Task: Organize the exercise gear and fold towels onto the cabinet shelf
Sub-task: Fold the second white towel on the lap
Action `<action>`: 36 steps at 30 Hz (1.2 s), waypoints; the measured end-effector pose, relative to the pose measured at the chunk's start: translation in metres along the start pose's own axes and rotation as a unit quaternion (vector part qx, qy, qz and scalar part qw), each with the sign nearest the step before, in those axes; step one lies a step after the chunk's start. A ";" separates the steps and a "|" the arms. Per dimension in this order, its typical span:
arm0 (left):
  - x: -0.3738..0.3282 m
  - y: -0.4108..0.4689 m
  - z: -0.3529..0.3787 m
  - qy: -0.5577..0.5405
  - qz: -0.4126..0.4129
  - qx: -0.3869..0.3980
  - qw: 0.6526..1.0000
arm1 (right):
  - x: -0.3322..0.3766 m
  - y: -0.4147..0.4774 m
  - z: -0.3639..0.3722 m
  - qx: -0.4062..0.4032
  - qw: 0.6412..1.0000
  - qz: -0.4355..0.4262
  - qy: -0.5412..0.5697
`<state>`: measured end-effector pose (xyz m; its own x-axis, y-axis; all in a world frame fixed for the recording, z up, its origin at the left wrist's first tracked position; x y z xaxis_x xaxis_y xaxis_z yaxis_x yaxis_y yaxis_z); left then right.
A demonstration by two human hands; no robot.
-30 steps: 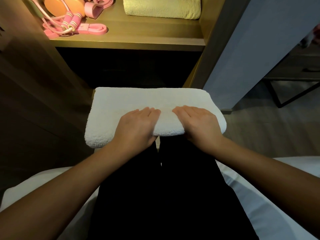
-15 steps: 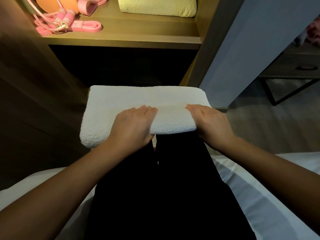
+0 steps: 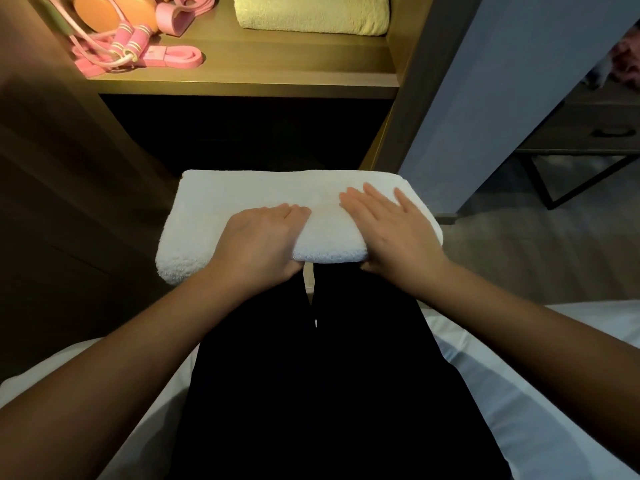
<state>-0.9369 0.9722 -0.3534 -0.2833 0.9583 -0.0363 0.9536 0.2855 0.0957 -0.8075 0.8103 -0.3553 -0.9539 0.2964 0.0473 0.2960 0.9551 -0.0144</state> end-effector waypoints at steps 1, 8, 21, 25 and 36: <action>-0.002 -0.002 -0.002 -0.002 0.004 -0.011 1.000 | 0.004 0.006 0.001 -0.002 1.000 0.002 0.022; -0.047 0.004 0.013 0.067 -0.020 -0.055 0.996 | 0.007 0.020 0.001 -0.004 1.000 0.023 0.012; -0.015 -0.007 0.002 0.053 0.022 -0.038 0.998 | 0.001 0.016 -0.002 -0.007 0.998 0.013 0.056; 0.007 -0.026 0.005 -0.004 0.013 -0.063 0.998 | 0.000 0.013 -0.006 -0.007 0.997 0.014 0.080; 0.040 -0.048 0.010 -0.006 0.001 -0.079 0.997 | 0.005 0.014 -0.009 -0.012 0.996 -0.005 0.087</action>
<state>-0.9934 0.9966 -0.3698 -0.2794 0.9590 -0.0484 0.9258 0.2824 0.2512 -0.8078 0.8256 -0.3468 -0.9344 0.2806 0.2195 0.2899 0.9570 0.0111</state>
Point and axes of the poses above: each hand's wrist, its own y-axis towards the middle knuckle, its own z-axis out of the palm, x = y × z, the point moved 2 cm from there along y, towards the middle knuckle, and after that the axes turned 4 degrees about -z, right-handed, at the moved point
